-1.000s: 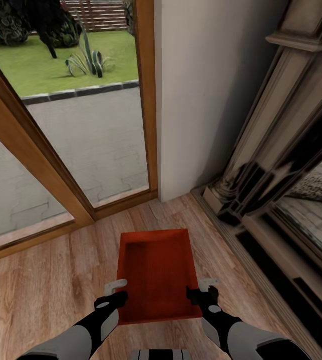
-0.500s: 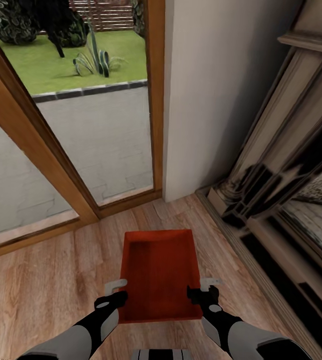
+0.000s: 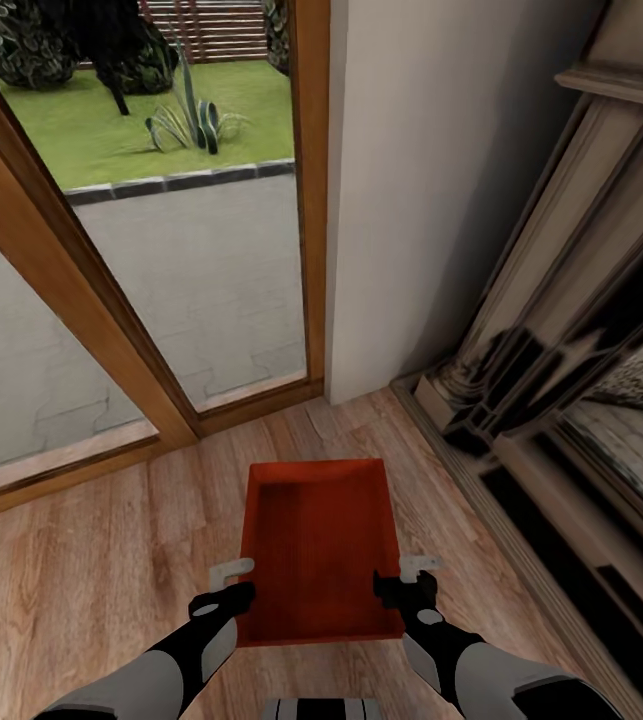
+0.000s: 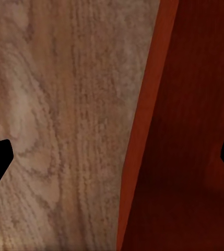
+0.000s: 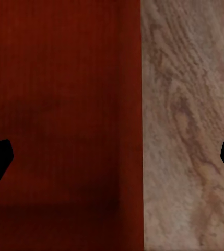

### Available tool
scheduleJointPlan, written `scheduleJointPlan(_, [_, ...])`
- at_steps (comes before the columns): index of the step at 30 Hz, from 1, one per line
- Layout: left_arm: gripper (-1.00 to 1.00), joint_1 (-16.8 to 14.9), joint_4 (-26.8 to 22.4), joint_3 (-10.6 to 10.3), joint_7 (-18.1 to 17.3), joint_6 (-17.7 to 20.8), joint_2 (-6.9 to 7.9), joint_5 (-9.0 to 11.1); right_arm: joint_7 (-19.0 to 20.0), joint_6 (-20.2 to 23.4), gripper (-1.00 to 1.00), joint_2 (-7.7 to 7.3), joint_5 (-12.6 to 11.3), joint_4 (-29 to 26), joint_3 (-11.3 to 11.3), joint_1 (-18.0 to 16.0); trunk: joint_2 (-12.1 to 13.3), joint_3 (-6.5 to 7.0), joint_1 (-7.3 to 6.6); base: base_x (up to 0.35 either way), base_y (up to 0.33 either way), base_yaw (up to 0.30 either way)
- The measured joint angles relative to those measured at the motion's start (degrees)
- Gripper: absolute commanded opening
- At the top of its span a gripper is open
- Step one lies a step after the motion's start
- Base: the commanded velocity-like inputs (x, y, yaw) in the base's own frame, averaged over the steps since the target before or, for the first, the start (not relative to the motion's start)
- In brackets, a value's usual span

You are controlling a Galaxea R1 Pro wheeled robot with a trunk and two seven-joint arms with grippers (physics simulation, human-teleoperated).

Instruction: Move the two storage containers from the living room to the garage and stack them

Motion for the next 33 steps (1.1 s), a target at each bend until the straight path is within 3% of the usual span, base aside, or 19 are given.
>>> scheduleJointPlan(33, [1.00,0.00,0.00,-0.09,0.00,-0.09,0.16,-0.25,-0.05,0.00,1.00,-0.36,-0.16,0.00,0.00,0.00,0.00,0.00,0.00,0.000,-0.028,0.000])
